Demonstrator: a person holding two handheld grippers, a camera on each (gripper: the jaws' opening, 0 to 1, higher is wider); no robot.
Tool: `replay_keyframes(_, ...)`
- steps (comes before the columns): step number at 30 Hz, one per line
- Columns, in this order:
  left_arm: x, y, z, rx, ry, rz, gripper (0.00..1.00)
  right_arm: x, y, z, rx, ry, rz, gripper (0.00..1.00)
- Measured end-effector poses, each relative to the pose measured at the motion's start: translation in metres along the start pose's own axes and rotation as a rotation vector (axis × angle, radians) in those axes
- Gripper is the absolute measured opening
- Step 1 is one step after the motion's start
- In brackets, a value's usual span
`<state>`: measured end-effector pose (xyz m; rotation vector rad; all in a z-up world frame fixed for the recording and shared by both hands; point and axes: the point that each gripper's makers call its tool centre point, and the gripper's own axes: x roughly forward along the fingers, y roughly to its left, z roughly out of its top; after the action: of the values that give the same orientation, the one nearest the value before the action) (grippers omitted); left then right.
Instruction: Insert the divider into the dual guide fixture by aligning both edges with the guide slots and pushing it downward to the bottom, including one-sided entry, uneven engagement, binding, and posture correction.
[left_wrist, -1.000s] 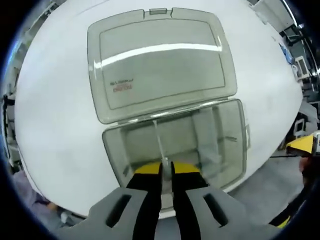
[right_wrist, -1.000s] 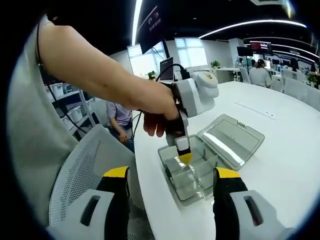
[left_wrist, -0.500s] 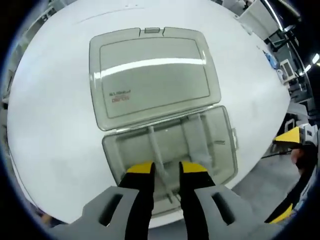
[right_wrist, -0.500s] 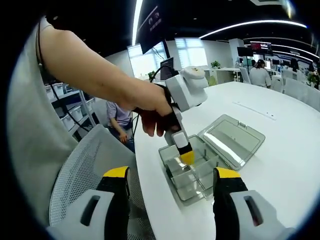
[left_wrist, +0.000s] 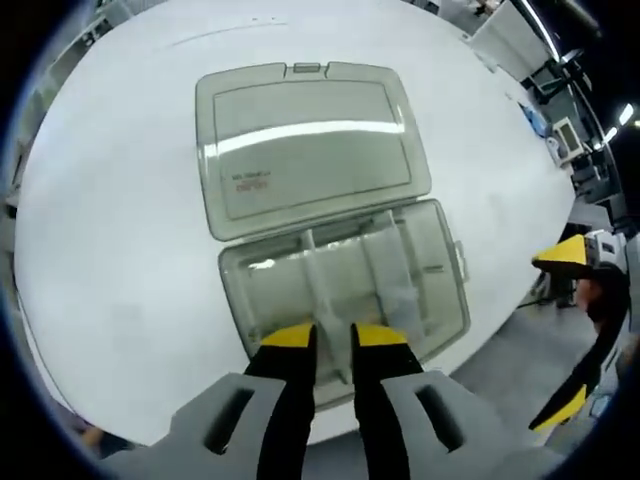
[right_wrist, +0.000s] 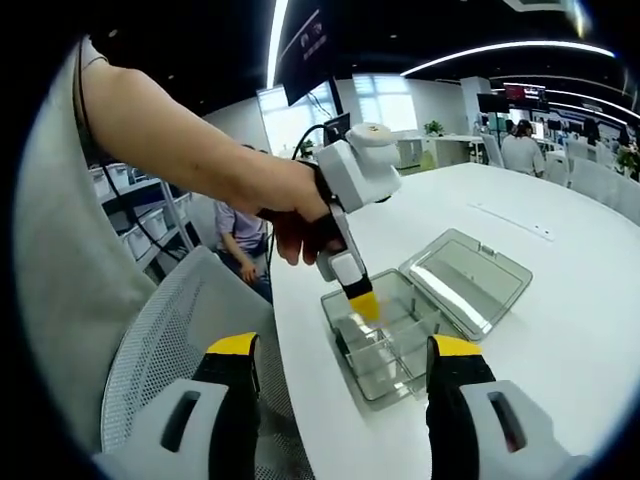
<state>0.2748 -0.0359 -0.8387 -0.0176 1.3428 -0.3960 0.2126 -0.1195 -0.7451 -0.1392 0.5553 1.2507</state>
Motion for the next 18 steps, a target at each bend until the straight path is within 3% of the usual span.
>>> replay_keyframes(3, 0.003, -0.002, -0.003, 0.003, 0.003, -0.004, 0.03, 0.001, 0.001, 0.000, -0.002, 0.003, 0.001, 0.64)
replay_keyframes(10, 0.005, -0.001, -0.004, -0.039, 0.010, 0.014, 0.01, -0.001, 0.005, 0.001, -0.009, 0.015, -0.003, 0.64)
replay_keyframes(18, 0.005, -0.003, -0.005, -0.010, 0.009, 0.059, 0.00, -0.001, 0.011, 0.003, -0.008, 0.022, -0.009, 0.64)
